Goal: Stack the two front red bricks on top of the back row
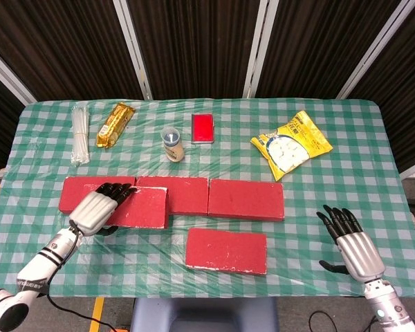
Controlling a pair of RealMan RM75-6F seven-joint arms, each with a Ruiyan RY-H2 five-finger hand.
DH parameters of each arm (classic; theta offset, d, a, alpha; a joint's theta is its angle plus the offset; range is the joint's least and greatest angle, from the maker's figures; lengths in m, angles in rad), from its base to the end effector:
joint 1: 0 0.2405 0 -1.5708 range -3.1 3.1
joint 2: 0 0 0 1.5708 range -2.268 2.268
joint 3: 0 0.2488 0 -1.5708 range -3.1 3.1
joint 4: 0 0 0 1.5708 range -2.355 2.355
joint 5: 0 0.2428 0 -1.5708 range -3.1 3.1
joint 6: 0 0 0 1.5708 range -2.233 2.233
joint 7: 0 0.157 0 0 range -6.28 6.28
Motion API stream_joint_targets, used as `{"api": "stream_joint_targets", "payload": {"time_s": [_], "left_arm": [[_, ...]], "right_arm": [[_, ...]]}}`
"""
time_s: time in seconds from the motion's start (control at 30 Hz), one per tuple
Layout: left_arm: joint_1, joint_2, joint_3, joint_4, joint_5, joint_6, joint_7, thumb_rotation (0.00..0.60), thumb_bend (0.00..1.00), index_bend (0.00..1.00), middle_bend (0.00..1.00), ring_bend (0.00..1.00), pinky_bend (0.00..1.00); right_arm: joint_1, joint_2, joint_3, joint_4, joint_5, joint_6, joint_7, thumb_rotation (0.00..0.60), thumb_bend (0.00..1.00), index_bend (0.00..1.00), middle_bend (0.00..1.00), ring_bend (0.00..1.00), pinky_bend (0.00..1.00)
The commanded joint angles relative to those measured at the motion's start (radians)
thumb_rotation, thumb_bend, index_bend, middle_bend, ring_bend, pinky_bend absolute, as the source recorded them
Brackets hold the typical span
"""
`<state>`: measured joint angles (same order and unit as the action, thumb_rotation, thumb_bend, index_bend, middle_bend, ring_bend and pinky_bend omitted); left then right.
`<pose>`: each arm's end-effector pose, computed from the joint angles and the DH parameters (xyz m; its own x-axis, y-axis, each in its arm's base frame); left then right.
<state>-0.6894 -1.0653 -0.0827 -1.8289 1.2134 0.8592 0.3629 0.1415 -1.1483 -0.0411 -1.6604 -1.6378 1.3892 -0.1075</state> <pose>-0.1718 0.3223 0.0454 0.6471 0.2891 0.7055 0.7390 -0.4656 -0.4870 -0.2850 -0.1849 0.0773 0.4545 -0.1497 0.8781 -0.8820 -0.2130 0.4202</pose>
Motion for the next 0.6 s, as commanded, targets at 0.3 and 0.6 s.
{"api": "stream_joint_targets", "payload": {"time_s": [0.3, 0.6], "left_arm": [[-0.167, -0.104, -0.066, 0.21, -0.211, -0.176, 0.011, 0.6, 0.36, 0.0, 0.71, 0.8, 0.8], [-0.208, -0.129, -0.039, 0.263, -0.26, -0.189, 0.027, 0.6, 0.36, 0.0, 0.71, 0.8, 0.8]], "right_arm": [[0.016, -0.002, 0.035, 0.005, 0.081, -0.042, 0.002, 0.6, 0.06, 0.0, 0.0, 0.0, 0.0], [0.021, -0.002, 0.04, 0.004, 0.097, -0.052, -0.003, 0.6, 0.06, 0.0, 0.0, 0.0, 0.0]]}}
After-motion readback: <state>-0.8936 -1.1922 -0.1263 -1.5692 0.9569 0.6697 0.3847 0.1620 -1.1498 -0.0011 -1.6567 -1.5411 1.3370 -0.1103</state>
